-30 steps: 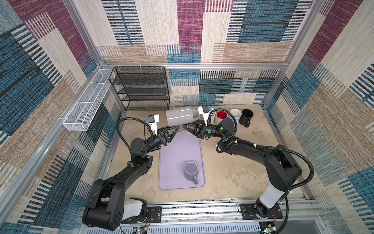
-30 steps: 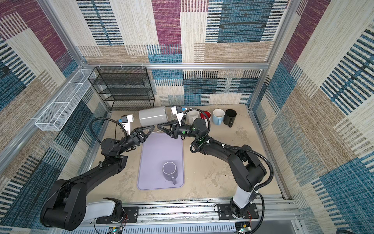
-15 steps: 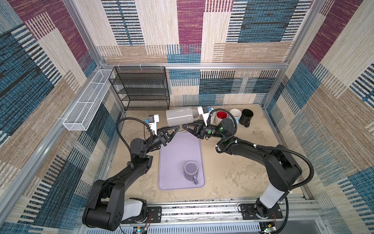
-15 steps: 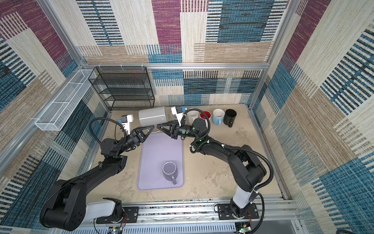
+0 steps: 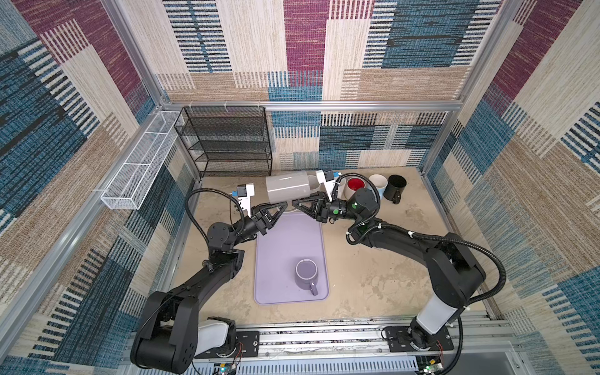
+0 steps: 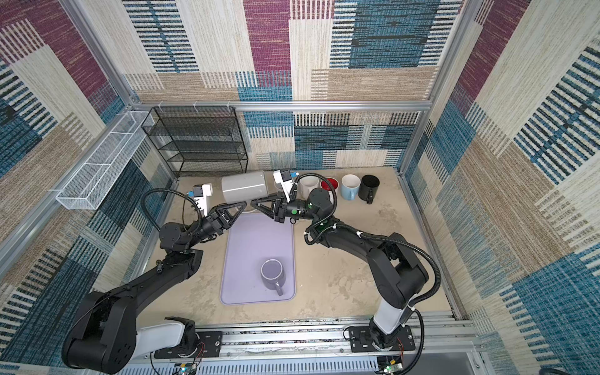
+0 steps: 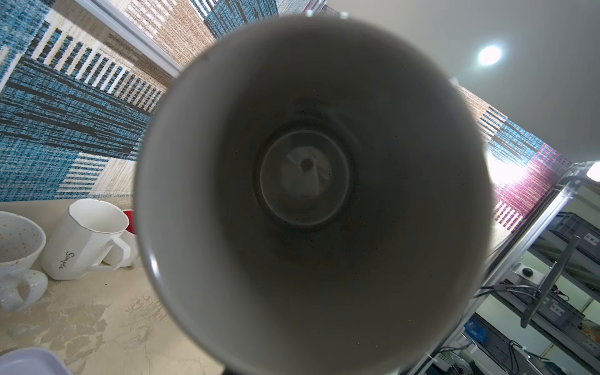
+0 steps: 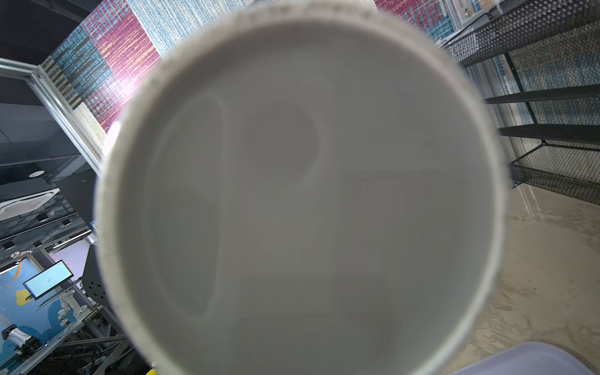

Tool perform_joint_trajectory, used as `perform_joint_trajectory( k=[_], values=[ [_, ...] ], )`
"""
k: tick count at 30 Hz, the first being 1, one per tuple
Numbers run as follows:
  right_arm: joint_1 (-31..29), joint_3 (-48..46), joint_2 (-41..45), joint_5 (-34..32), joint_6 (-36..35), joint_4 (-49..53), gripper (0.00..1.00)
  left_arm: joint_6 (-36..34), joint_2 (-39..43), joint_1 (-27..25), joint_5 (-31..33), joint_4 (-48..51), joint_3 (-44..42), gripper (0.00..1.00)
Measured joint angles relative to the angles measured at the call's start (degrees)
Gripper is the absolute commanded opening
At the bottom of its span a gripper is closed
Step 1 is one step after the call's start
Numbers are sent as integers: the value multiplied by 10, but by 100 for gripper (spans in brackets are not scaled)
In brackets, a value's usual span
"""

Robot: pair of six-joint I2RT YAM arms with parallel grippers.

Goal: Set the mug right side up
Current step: 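Hold the grey mug with the right gripper while the left gripper aligns, then close the left gripper on the grey mug's rim while the right gripper opens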

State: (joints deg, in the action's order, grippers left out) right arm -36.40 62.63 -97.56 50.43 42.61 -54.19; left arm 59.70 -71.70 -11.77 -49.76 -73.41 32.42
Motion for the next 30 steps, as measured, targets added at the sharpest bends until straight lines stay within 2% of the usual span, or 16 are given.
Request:
perform_joint_trajectory(
  k=[5,13,20,30],
  values=[
    [-2,-1,7,10,-3,-4,14,-23,20,-1,-9,4,-3,0],
    [-1,-14,19,14,-29,28,31,-31,21,-4,-13,23,-2,0],
    [8,-25,25,14,-42,45,37,-31,19,-4,-13,26,0,0],
    [31,-78,57,-1,-50,58,37,-40,18,-4,5,57,8,0]
  ],
)
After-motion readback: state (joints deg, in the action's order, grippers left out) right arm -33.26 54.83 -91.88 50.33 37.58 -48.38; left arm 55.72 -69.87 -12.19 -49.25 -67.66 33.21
